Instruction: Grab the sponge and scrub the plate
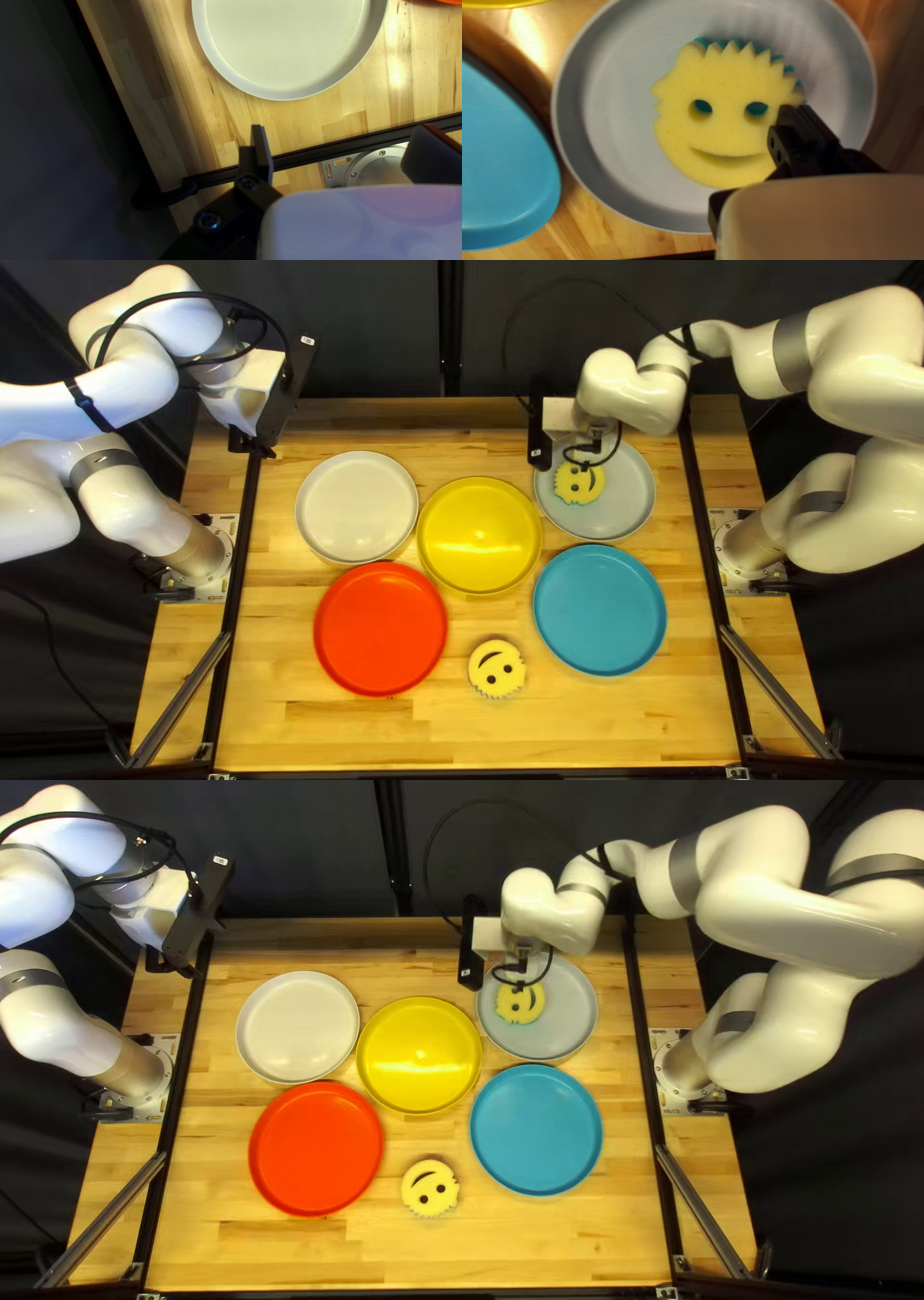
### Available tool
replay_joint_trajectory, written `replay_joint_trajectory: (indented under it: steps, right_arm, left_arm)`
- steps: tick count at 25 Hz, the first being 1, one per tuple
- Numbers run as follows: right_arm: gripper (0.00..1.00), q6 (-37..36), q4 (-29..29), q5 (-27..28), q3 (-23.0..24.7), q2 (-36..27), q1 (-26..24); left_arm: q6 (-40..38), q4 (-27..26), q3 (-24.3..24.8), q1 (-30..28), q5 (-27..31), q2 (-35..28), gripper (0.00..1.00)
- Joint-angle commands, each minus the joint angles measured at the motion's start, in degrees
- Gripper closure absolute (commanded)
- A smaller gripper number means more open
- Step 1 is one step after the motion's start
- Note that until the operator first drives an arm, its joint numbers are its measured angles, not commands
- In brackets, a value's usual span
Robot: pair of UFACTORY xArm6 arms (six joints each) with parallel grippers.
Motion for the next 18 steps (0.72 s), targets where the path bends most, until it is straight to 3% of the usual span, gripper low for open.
replay_joint_trajectory:
  steps: [1,6,11,18]
  right_arm:
    - [1.00,-2.06,-0.51,-1.29,0.54,0.10,-2.26]
    - [1.00,-6.86,-2.72,-4.42,-1.09,2.89,-9.14]
    - [1.00,-8.46,-4.41,-5.07,-2.78,3.80,-12.20]
    - [1.00,-7.08,-5.76,-8.01,0.64,2.61,-11.30]
  left_arm:
    - [0.00,0.00,0.00,0.00,0.00,0.00,0.00]
    - [0.00,0.00,0.00,0.00,0.00,0.00,0.00]
    - [0.00,0.00,0.00,0.00,0.00,0.00,0.00]
    - [0.00,0.00,0.00,0.00,0.00,0.00,0.00]
